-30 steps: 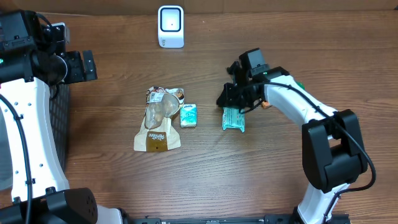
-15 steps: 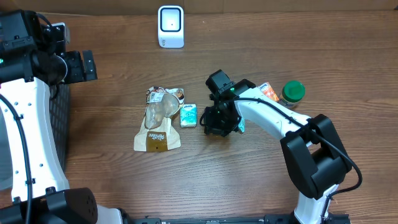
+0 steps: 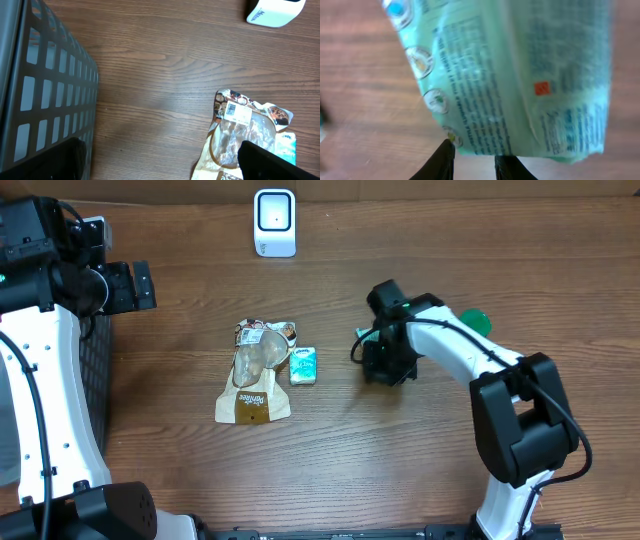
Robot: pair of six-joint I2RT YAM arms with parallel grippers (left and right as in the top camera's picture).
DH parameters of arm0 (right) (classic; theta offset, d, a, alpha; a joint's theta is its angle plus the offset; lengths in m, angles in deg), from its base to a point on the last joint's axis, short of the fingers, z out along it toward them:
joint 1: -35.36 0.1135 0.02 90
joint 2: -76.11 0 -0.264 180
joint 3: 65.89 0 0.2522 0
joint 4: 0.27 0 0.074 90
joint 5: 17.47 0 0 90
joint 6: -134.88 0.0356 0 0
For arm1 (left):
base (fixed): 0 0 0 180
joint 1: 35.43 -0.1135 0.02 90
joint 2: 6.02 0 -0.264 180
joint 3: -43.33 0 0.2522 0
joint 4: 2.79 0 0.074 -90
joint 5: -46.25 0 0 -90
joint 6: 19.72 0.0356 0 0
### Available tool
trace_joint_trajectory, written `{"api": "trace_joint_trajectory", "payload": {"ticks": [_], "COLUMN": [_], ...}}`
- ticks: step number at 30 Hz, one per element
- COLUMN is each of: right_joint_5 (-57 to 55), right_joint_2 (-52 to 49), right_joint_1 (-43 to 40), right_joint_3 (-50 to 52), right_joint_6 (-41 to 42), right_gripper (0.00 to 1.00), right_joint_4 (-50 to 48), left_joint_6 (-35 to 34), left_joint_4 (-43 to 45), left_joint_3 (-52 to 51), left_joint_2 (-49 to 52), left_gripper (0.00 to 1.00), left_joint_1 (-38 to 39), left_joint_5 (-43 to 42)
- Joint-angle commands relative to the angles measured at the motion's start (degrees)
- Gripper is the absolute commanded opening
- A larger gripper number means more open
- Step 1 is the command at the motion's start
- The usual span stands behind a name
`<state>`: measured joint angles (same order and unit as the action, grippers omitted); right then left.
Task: Scan the item barcode
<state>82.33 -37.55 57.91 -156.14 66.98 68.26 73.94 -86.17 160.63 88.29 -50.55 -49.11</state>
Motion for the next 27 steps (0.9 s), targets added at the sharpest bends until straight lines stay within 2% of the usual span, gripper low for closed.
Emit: {"api": "trace_joint_trajectory", "payload": {"ticks": [1, 8, 13, 16, 17, 20, 27], "right_joint_5": [-10.58, -12.15, -1.73, -0.7, -0.7, -1.57, -2.64], "right_joint_2": [-0.52, -0.5, 0.48, 1.88, 2.32, 1.81, -1.7], "right_joint_1": [-2.29, -4.57, -5.7, -7.26, -8.26, -10.23, -10.36], "right_joint_3": [-0.35, -0.57, -5.01, -8.2, -8.98, -8.81, -8.04], "right_joint_6": [-6.14, -14.6, -14.23, -5.38, 0.22, 11.5, 16.09], "right_gripper": [0.24, 0.24, 0.25, 0.33, 0.36, 0.39, 0.42], "right_joint_4": [-2.64, -10.82, -7.63, -4.63, -3.93, -4.13, -4.72], "left_joint_6": [1.49, 1.49, 1.49, 1.49, 1.49, 1.49, 1.49], "left_joint_4": [0.0, 0.0, 0.0, 0.0, 0.02, 0.0, 0.0], "left_joint_3": [0.74, 0.74, 0.74, 0.74, 0.74, 0.74, 0.74], "left_joint_2": [0.15, 0.15, 0.15, 0.15, 0.15, 0.15, 0.15], "left_gripper": [1.0, 1.0, 1.0, 1.0, 0.99, 1.0, 1.0], "left_joint_1": [-0.24, -0.24, -0.24, -0.24, -0.24, -0.24, -0.24], "left_joint_5": [0.0, 0.0, 0.0, 0.0, -0.02, -0.02, -0.02]}}
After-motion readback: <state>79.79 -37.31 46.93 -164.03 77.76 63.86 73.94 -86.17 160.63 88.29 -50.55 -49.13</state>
